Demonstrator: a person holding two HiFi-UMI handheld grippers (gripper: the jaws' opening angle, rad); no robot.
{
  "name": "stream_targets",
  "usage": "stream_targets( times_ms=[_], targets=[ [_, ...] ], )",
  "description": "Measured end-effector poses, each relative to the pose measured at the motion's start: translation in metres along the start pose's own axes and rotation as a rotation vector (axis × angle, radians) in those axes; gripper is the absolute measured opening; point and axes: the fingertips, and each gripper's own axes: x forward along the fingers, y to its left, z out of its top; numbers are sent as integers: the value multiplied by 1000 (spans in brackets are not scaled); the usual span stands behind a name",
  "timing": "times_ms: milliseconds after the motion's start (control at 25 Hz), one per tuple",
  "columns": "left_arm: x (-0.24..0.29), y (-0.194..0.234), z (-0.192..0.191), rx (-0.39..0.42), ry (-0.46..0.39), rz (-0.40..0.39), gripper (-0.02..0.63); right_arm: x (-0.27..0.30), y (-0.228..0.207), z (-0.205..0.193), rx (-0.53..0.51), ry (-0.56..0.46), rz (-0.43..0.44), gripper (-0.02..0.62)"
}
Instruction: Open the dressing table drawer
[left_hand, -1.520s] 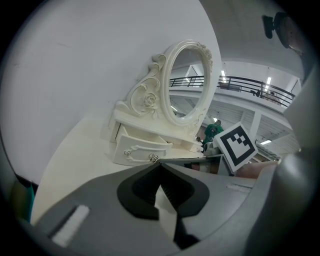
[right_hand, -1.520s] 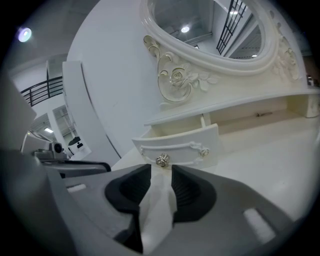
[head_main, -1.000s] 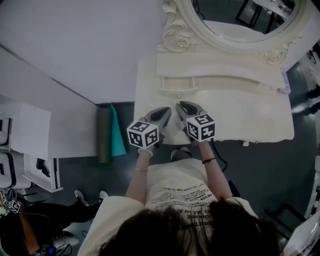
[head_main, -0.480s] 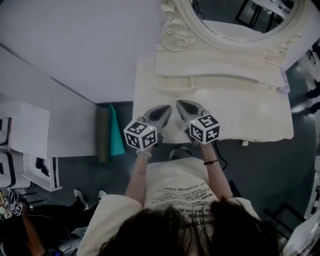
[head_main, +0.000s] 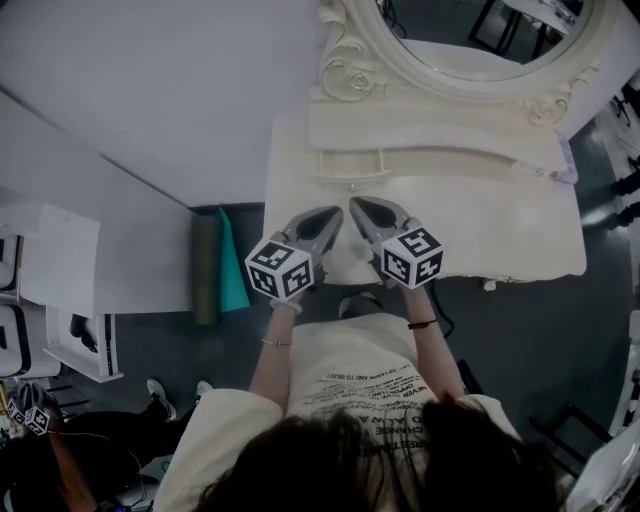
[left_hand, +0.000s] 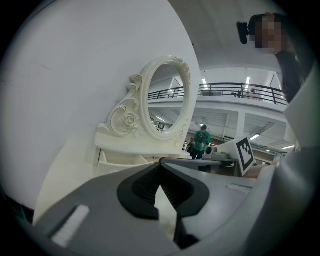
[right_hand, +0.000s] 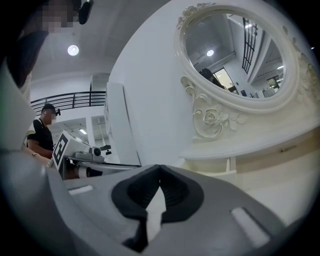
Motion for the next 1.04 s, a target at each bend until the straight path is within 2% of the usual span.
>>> stream_targets(
  times_ms=[1040],
  targets=[
    [0,3,-3,-14,-3,-8,-2,4,3,1,-18,-10,13,3]
  ],
)
